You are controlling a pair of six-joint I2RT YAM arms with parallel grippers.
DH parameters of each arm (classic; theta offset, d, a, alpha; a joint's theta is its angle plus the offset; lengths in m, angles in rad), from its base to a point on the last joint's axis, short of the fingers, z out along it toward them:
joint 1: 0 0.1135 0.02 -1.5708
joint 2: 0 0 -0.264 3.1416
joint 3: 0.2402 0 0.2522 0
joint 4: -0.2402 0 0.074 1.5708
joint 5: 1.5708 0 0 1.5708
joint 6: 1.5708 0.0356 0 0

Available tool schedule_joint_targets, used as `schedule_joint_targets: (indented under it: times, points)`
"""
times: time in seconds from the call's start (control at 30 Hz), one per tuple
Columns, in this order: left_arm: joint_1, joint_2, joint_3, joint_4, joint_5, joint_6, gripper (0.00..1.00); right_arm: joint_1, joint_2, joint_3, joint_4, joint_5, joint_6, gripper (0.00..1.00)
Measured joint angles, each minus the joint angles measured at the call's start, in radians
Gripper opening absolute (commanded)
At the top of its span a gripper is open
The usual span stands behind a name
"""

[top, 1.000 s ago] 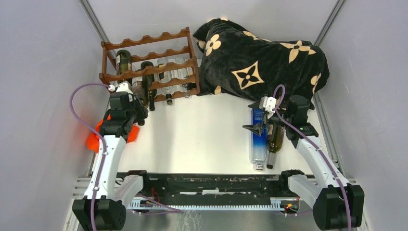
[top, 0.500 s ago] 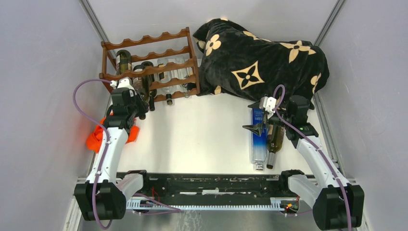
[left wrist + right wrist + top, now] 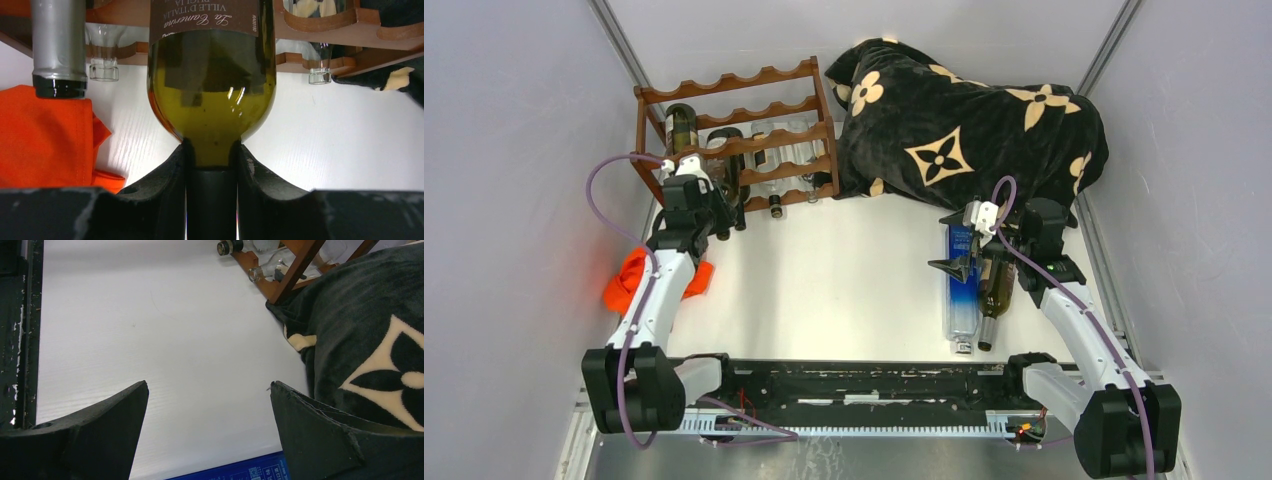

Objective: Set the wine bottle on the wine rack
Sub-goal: Place the wine bottle in the wine rack.

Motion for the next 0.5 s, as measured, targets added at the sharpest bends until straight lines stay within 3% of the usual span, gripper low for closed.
schedule_joint_targets:
  times: [0.5]
  points:
    - [0.001, 0.066, 0.013, 0.076, -0.007, 0.003, 0.02, 0.000, -0.009, 0.000, 0.000, 0.000, -0.005, 0.98]
